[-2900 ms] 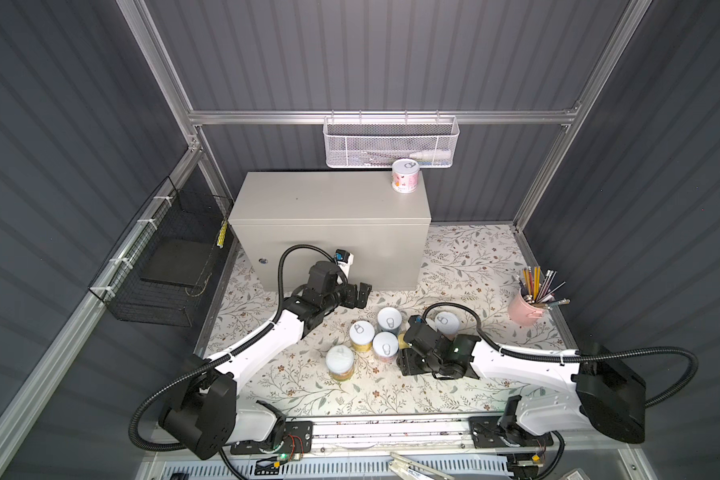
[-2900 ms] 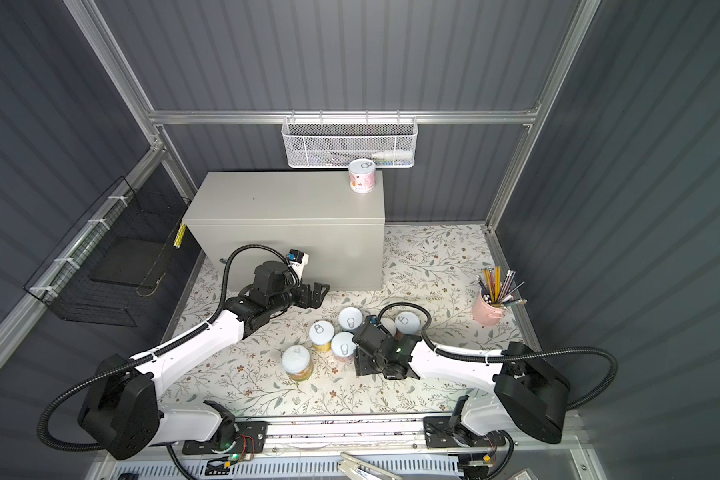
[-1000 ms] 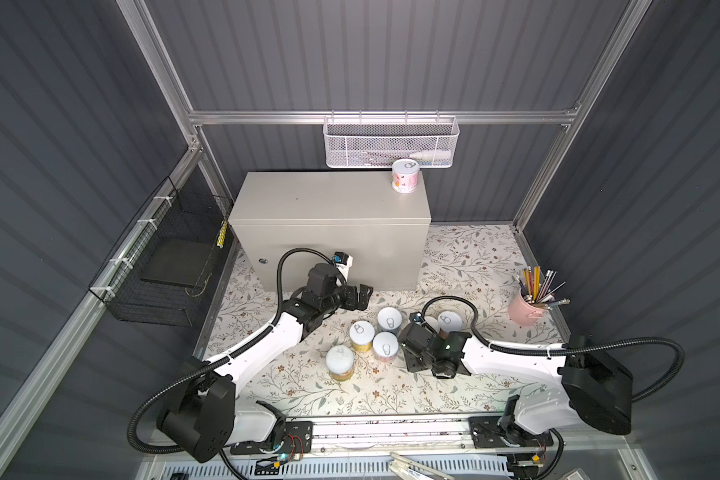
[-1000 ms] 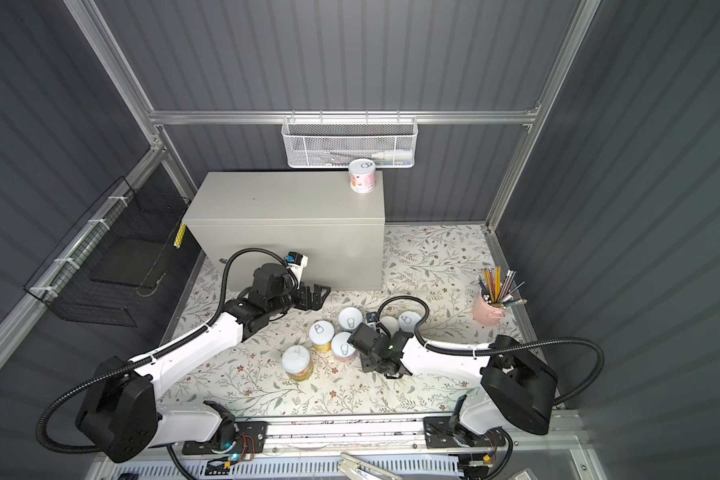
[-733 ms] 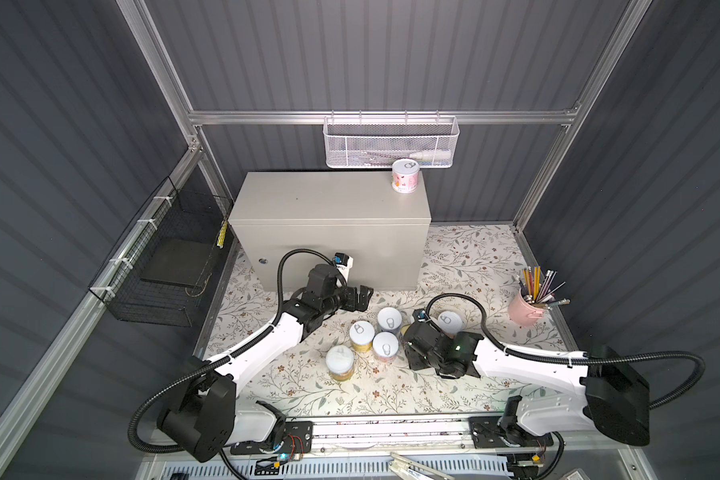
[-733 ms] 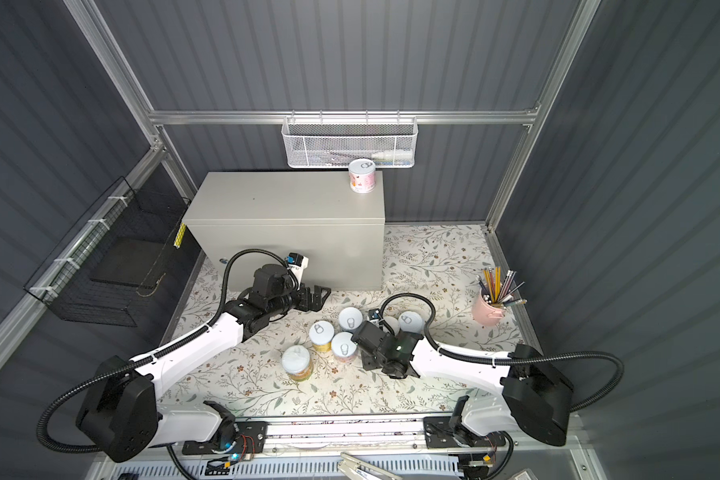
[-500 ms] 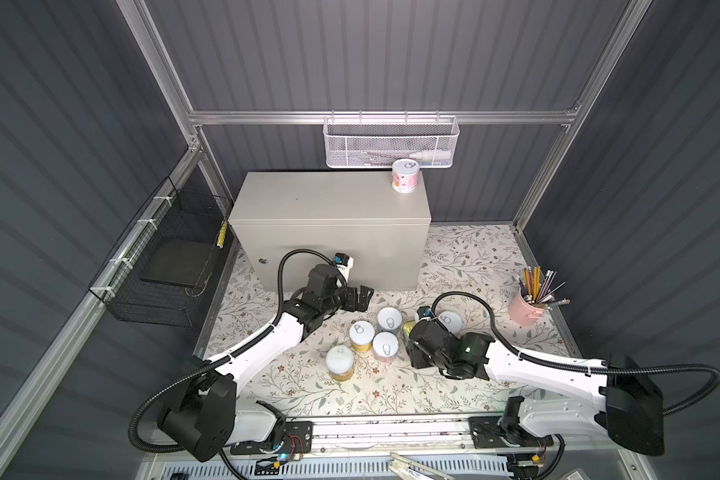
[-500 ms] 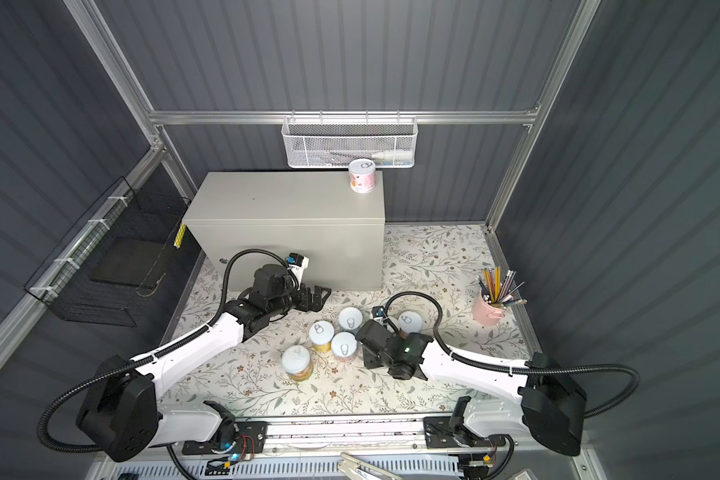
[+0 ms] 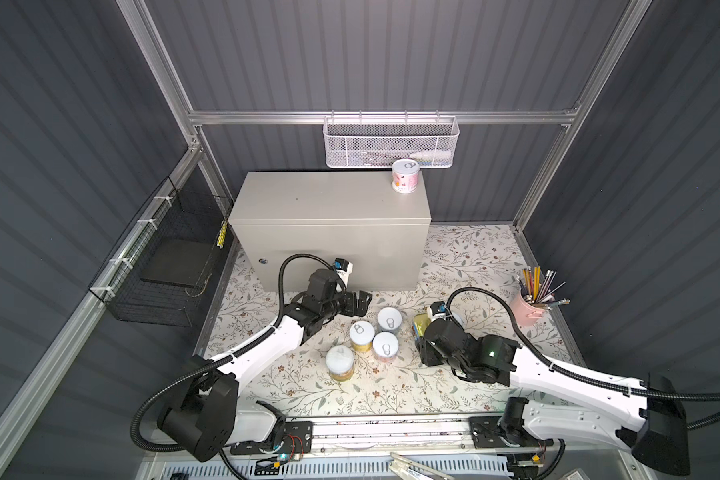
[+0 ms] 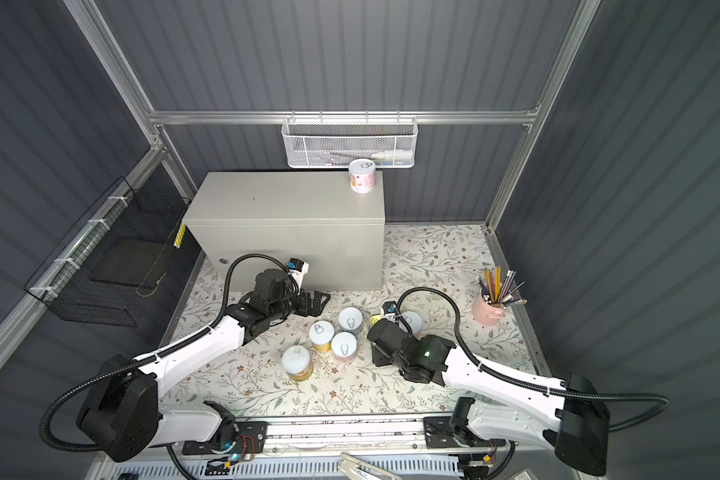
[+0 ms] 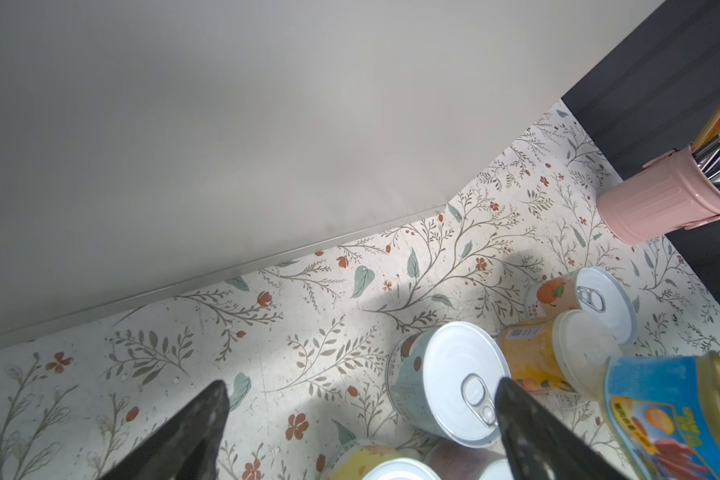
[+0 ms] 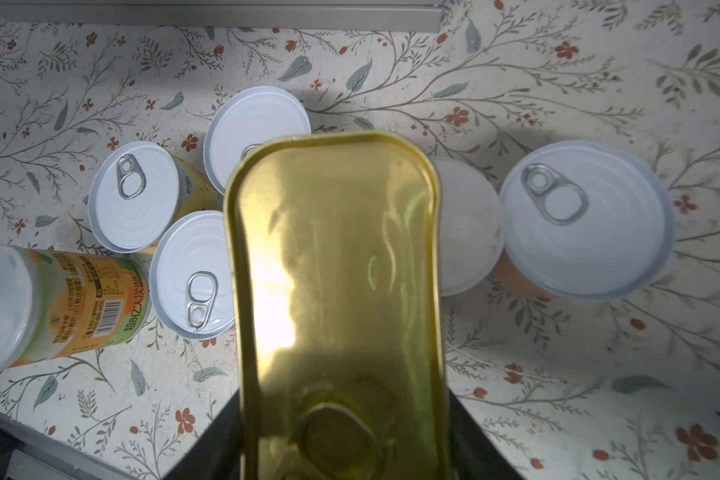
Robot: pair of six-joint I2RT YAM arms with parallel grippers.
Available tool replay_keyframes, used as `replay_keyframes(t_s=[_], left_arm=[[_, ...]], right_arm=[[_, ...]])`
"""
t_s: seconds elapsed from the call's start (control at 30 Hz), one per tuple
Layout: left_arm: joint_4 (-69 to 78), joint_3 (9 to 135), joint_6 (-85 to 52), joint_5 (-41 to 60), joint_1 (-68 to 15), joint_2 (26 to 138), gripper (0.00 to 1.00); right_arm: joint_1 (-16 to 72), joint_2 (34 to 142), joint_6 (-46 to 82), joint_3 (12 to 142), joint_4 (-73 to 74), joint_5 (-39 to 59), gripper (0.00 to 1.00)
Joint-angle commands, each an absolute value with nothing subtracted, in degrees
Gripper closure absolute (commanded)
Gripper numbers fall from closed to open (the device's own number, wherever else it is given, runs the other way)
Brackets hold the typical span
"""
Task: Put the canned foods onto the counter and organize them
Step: 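Lift the gold tin and carry it onto the cabinet top beside the pink can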
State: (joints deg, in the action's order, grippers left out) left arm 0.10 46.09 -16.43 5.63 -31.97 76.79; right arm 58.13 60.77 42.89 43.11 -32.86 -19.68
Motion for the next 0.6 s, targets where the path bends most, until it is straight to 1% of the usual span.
replay_keyframes(t_s=[0.0, 0.3, 0.47, 0.57], left_arm=[[1.2, 45.4, -17.1, 5.6, -32.3, 76.3, 0.0], [2.7, 44.2, -17.7, 5.2, -32.3, 77.0, 0.0], [3.0, 43.3, -17.0, 5.0, -32.2, 76.9, 0.0], [2.1, 42.9, -16.1, 4.1, -32.2, 76.7, 0.0]], right_arm=[[58.3, 59.4, 40.9, 48.9, -37.4, -23.3, 0.53], [57.3, 59.1, 38.7, 54.3, -35.5, -20.1, 0.53], [56.2, 58.8, 36.6, 58.0, -36.1, -19.3, 0.53], [55.3, 58.2, 34.9, 61.2, -39.0, -19.8, 0.53]])
